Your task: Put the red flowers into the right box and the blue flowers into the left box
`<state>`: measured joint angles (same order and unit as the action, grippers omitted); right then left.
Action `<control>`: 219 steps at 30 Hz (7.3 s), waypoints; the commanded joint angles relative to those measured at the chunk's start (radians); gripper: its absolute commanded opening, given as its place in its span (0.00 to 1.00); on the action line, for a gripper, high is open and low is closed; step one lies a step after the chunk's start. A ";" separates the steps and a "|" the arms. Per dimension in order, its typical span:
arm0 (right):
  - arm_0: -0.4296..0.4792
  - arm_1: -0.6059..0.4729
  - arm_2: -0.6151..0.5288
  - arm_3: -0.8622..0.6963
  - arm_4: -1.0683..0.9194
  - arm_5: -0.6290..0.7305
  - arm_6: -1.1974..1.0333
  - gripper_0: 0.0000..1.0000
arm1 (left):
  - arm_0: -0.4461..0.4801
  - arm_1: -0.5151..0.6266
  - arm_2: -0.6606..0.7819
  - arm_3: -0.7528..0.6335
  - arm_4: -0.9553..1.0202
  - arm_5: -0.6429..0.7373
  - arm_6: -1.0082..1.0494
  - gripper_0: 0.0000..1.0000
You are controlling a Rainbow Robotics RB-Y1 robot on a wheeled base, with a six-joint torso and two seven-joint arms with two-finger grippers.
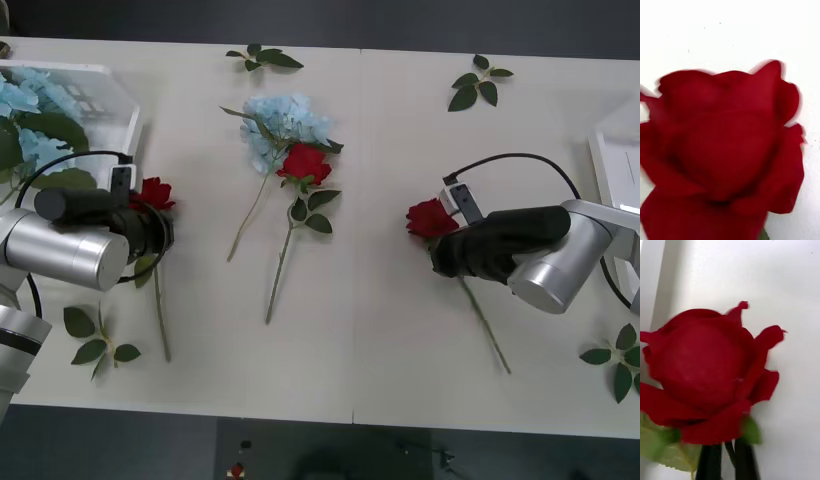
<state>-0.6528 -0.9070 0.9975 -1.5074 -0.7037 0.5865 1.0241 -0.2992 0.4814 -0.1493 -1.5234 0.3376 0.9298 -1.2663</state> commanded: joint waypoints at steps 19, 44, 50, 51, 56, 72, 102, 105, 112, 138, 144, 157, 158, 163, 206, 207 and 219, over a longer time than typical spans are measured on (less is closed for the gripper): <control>0.081 -0.273 -0.415 -0.085 -0.241 0.148 0.197 0.00 | 0.012 0.019 0.178 -0.483 0.327 0.274 -0.056 0.00; 0.122 -0.326 -0.741 0.431 -0.220 -0.007 0.561 0.99 | -0.025 -0.017 0.409 -0.248 1.337 0.353 -0.789 0.00; 0.128 -0.326 -0.740 0.415 -0.275 -0.005 0.571 1.00 | -0.037 -0.038 0.396 -0.100 1.569 0.494 -1.203 0.00; 0.131 -0.326 -0.740 0.409 -0.307 -0.005 0.574 1.00 | -0.037 -0.049 0.384 -0.077 1.600 0.511 -1.295 0.00; 0.168 -0.326 -0.743 0.334 -0.510 -0.005 0.584 1.00 | -0.035 -0.124 0.332 0.005 1.709 0.546 -1.439 0.00; 0.527 -0.224 -1.208 -0.060 -1.320 0.566 1.119 1.00 | -0.071 -0.248 0.025 0.017 1.997 0.317 -1.439 0.00; 0.567 0.126 -1.132 -0.297 -1.402 0.814 1.628 1.00 | -0.183 -0.495 -0.044 -0.031 1.936 -0.012 -1.439 0.00; 0.548 0.148 -1.079 -0.297 -1.401 0.771 1.642 1.00 | -0.178 -0.499 -0.046 -0.028 1.903 -0.012 -1.439 0.00; 0.492 0.188 -0.979 -0.297 -1.383 0.693 1.665 1.00 | -0.178 -0.499 -0.053 -0.012 1.884 -0.012 -1.439 0.00; 0.423 0.223 -0.812 -0.297 -1.367 0.498 1.681 0.00 | -0.172 -0.499 -0.056 -0.011 1.862 -0.012 -1.439 0.00; 0.423 0.223 -0.812 -0.297 -1.372 0.498 1.681 0.00 | -0.169 -0.499 -0.056 -0.011 1.853 -0.012 -1.439 0.00; 0.424 0.237 -0.810 -0.295 -1.372 0.498 1.681 0.00 | -0.155 -0.394 -0.042 -0.011 1.903 -0.002 -1.439 0.88; 0.424 0.237 -0.810 -0.295 -1.372 0.498 1.681 0.00 | -0.150 -0.368 -0.042 -0.012 1.916 0.004 -1.439 0.89; 0.426 0.214 -0.812 -0.295 -1.379 0.477 1.676 0.00 | -0.084 -0.172 -0.036 -0.011 2.011 0.058 -1.439 0.90; 0.429 -0.604 -0.680 0.320 -0.967 0.168 0.610 0.70 | -0.351 -0.331 0.117 0.043 -0.035 0.264 -0.378 0.89; 0.429 -0.602 -0.669 0.320 -0.967 0.148 0.610 1.00 | -0.351 -0.336 0.105 0.068 -0.052 0.244 -0.378 0.90; 0.418 -0.595 -0.657 0.302 -1.033 0.107 0.625 1.00 | -0.348 -0.345 0.065 0.216 -0.108 0.124 -0.383 0.89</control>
<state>-0.2178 -1.4727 0.3630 -1.1972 -1.6948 0.6973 1.6769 -0.6376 0.1295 -0.0788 -1.2871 0.2444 1.0603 -1.6471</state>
